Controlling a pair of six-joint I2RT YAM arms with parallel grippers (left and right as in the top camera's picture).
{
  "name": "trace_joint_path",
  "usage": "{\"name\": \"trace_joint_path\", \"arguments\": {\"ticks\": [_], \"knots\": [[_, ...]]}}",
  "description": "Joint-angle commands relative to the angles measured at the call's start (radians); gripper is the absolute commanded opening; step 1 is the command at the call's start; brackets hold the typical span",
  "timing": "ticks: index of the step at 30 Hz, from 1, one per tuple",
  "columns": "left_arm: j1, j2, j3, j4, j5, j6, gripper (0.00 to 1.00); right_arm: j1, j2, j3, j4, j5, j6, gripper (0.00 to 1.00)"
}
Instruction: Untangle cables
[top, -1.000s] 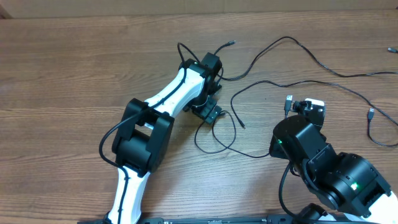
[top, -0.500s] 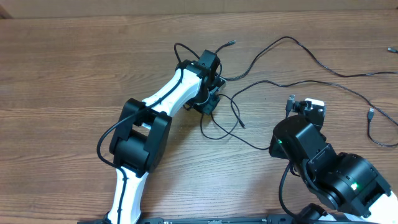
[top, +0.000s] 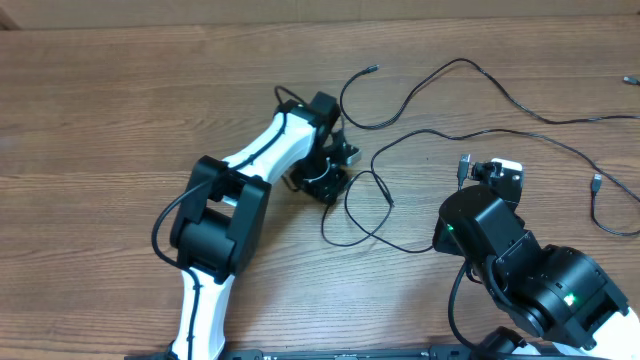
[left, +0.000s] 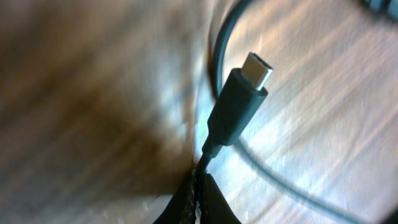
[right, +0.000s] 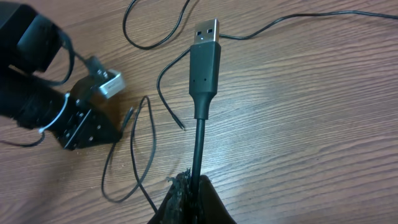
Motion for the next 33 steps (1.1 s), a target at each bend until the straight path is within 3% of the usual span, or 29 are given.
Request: {"name": "trace_joint_path", "arguments": {"ticks": [1, 13, 16, 25, 33], "knots": [[0.044, -0.034, -0.061, -0.003, -0.052, 0.073, 0.04, 0.005, -0.002, 0.031, 0.002, 0.027, 0.011, 0.04], [0.167, -0.468, -0.061, -0.069, -0.203, 0.077, 0.04, 0.005, -0.003, 0.031, -0.186, 0.16, 0.309, 0.04], [0.185, -0.535, -0.061, -0.104, -0.273, 0.031, 0.04, 0.005, -0.006, 0.032, -0.241, 0.162, 0.389, 0.04], [0.197, -0.601, -0.062, -0.16, -0.536, -0.164, 0.04, 0.005, -0.027, 0.124, -0.444, 0.122, 0.527, 0.04], [0.195, -0.601, -0.062, -0.17, -0.531, -0.229, 0.04, -0.035, -0.083, 0.139, -0.444, 0.247, 0.532, 0.04]]}}
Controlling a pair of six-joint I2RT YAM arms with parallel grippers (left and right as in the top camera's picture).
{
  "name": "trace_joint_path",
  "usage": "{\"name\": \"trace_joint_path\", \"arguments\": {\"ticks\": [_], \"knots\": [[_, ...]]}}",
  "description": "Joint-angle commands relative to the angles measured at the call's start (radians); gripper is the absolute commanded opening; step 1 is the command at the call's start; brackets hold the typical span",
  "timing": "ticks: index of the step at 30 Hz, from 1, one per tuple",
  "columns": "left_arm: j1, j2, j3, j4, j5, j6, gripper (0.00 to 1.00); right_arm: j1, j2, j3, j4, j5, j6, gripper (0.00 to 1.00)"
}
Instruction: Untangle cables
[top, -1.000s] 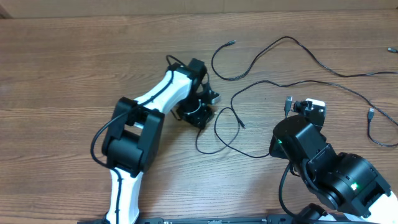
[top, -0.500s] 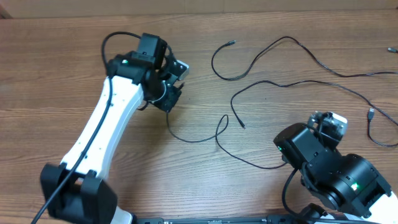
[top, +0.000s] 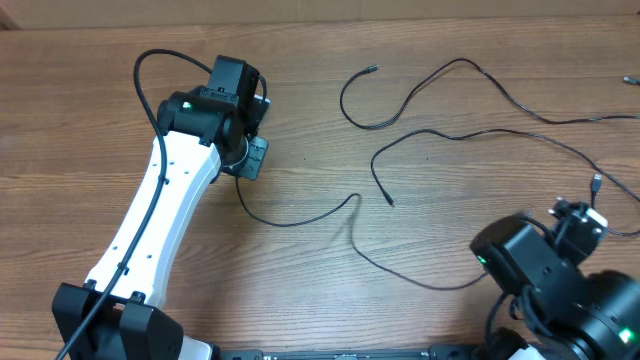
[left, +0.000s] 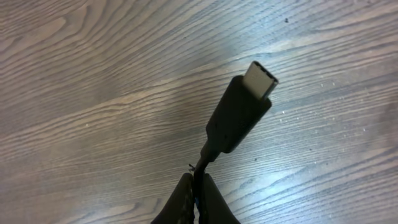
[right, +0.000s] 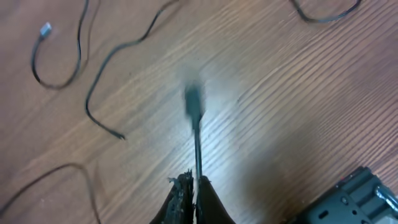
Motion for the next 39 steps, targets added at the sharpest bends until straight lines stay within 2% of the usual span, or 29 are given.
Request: {"name": "trace_joint_path", "arguments": {"ticks": [1, 5, 8, 12, 14, 16, 18, 21, 23, 26, 31, 36, 39], "knots": [[0.004, -0.021, 0.003, -0.006, -0.029, -0.05, 0.04, -0.046, -0.02, 0.024, 0.001, 0.115, 0.027, 0.04], [0.004, -0.021, 0.003, -0.016, 0.005, -0.049, 0.04, -0.152, -0.021, 0.024, 0.001, 0.201, 0.024, 0.04], [0.004, -0.021, 0.003, -0.019, 0.027, -0.042, 0.04, -0.229, -0.02, 0.024, 0.004, 0.184, 0.009, 0.04], [0.004, -0.021, 0.003, -0.016, 0.027, -0.042, 0.04, -0.271, -0.02, 0.016, 0.08, 0.021, -0.164, 0.04], [0.004, -0.021, 0.003, -0.012, 0.027, -0.042, 0.04, -0.272, -0.016, -0.002, 0.137, -0.087, -0.283, 0.21], [0.004, -0.021, 0.003, -0.008, 0.027, -0.042, 0.04, -0.272, -0.002, -0.027, 0.178, -0.174, -0.378, 0.53], [0.004, -0.021, 0.003, -0.008, 0.027, -0.042, 0.04, -0.272, 0.023, -0.053, 0.192, -0.221, -0.445, 0.74], [0.004, -0.021, 0.003, -0.008, 0.027, -0.042, 0.04, -0.272, 0.081, -0.103, 0.206, -0.272, -0.574, 0.93], [0.004, -0.021, 0.003, -0.006, 0.027, -0.042, 0.04, -0.271, 0.127, -0.132, 0.236, -0.309, -0.654, 1.0], [0.004, -0.021, 0.003, -0.001, 0.027, -0.042, 0.04, -0.271, 0.212, -0.153, 0.297, -0.386, -0.787, 1.0], [0.004, -0.021, 0.003, 0.003, 0.027, -0.042, 0.04, -0.271, 0.398, -0.153, 0.362, -0.414, -0.835, 1.0], [0.004, -0.021, 0.003, 0.011, 0.028, -0.042, 0.04, -0.271, 0.554, -0.153, 0.444, -0.525, -1.046, 1.0], [0.004, -0.021, 0.003, 0.016, 0.044, -0.042, 0.04, -0.271, 0.63, -0.153, 0.495, -0.524, -1.079, 1.0]]}}
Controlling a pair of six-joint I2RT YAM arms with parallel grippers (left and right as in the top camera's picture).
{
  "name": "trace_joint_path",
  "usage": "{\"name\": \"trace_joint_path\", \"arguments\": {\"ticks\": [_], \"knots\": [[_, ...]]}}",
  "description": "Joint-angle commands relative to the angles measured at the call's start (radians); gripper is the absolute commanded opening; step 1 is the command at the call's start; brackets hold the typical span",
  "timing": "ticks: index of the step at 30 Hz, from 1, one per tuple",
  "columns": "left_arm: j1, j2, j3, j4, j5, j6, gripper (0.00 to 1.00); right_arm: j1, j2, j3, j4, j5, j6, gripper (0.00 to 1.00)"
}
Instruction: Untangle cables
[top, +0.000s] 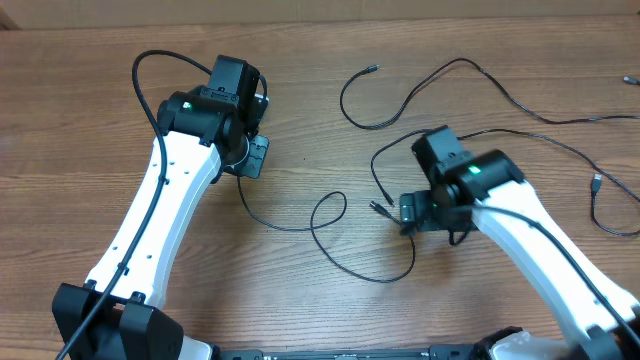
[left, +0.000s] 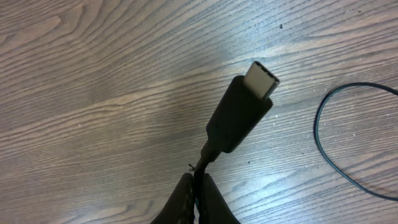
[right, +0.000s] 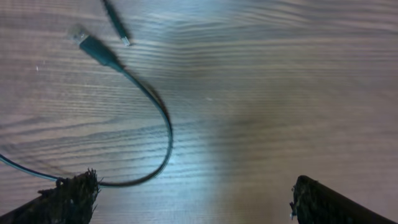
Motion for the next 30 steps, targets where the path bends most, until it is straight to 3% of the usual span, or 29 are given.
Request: {"name": "trace_joint_path", "arguments": {"ticks": [1, 11, 22, 30], "knots": [[0.004, -0.021, 0.003, 0.009, 0.028, -0.019, 0.04, -0.002, 0.08, -0.006, 0.058, -0.051, -0.135, 1.0], [0.004, -0.021, 0.003, 0.022, 0.03, -0.019, 0.04, -0.002, 0.138, -0.021, 0.248, -0.218, -0.355, 1.0], [0.004, -0.021, 0.003, 0.038, 0.03, -0.019, 0.04, -0.002, 0.138, -0.207, 0.344, -0.218, -0.357, 0.99], [0.004, -0.021, 0.003, 0.043, 0.031, -0.02, 0.04, -0.002, 0.138, -0.29, 0.435, -0.218, -0.357, 0.85]]}}
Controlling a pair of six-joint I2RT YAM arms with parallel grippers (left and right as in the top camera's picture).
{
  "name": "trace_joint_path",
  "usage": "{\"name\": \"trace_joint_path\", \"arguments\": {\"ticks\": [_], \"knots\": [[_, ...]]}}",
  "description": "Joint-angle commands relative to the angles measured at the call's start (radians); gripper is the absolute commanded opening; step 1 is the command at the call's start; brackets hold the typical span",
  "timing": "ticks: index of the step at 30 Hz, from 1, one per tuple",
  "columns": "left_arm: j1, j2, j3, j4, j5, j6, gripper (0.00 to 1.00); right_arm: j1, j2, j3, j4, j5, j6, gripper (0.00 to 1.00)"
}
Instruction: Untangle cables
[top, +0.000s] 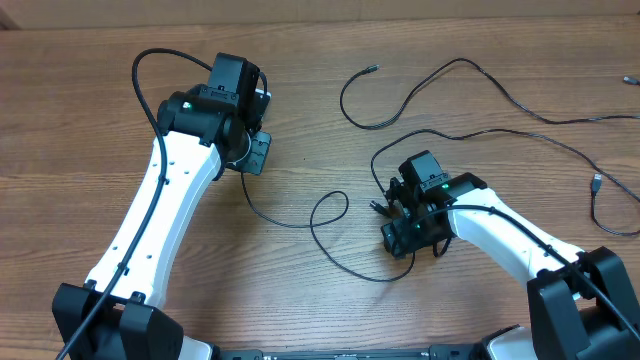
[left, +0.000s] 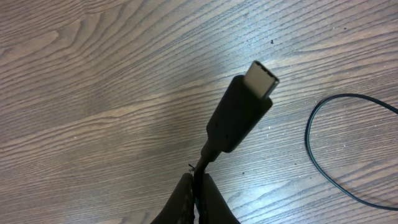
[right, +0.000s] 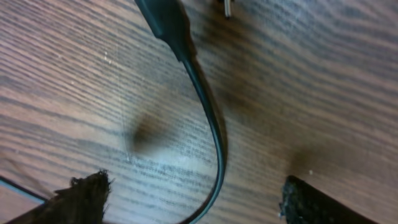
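Thin black cables lie on the wooden table (top: 80, 120). My left gripper (top: 252, 152) is at the far left, shut on one cable just behind its USB-C plug (left: 241, 112), which sticks up past the closed fingers (left: 186, 199). That cable (top: 330, 212) runs right in a loop to its USB-A plug (right: 166, 22). My right gripper (right: 193, 190) hangs open low over this end, with the cable (right: 214, 137) lying between its spread fingers (right: 87, 193). In the overhead view the right gripper (top: 400, 235) is at the table's middle.
Two other black cables lie at the back right: one (top: 440, 70) curls from a small plug toward the right edge, another (top: 500, 130) starts near the right gripper and runs to a plug (top: 596, 182). The tip of that second cable (right: 227, 7) lies next to the USB-A plug.
My right gripper has come lower and nearer the table, still open, with the cable behind the USB-A plug now between its fingers. The left gripper holds as before.
First both grippers held the two ends of one cable near the middle, among the other cables. Then the left stood far left and the right near right, the cable drawn out. Later the right was open at the middle with the USB-A plug on the table, and it is now lower.
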Motion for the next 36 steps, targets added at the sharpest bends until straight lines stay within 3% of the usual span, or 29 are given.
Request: {"name": "trace_joint_path", "arguments": {"ticks": [1, 7, 18, 21, 22, 23, 27, 36], "knots": [[0.004, -0.021, 0.003, 0.004, 0.01, -0.02, 0.04, -0.002, 0.002, -0.023, 0.041, -0.01, -0.004, 0.84], [0.004, -0.021, 0.002, 0.004, 0.01, -0.02, 0.04, -0.002, 0.002, -0.034, 0.065, 0.023, -0.005, 0.75], [0.004, -0.021, 0.002, 0.004, 0.01, -0.019, 0.04, -0.002, 0.057, -0.034, 0.09, 0.111, -0.043, 0.71], [0.004, -0.021, 0.002, 0.004, 0.01, -0.019, 0.04, -0.002, 0.068, -0.034, 0.085, 0.111, -0.043, 0.57], [0.004, -0.021, 0.002, 0.004, 0.01, -0.019, 0.04, -0.002, 0.068, -0.034, 0.084, 0.111, -0.043, 0.48], [0.004, -0.021, 0.002, 0.005, 0.01, -0.019, 0.04, -0.002, 0.068, -0.034, 0.085, 0.111, -0.043, 0.27], [0.004, -0.021, 0.002, 0.005, 0.01, -0.019, 0.04, -0.002, 0.068, -0.034, 0.085, 0.107, -0.039, 0.07], [0.004, -0.021, 0.002, 0.005, 0.009, -0.019, 0.04, -0.002, 0.063, -0.023, 0.082, 0.054, 0.051, 0.04]]}}
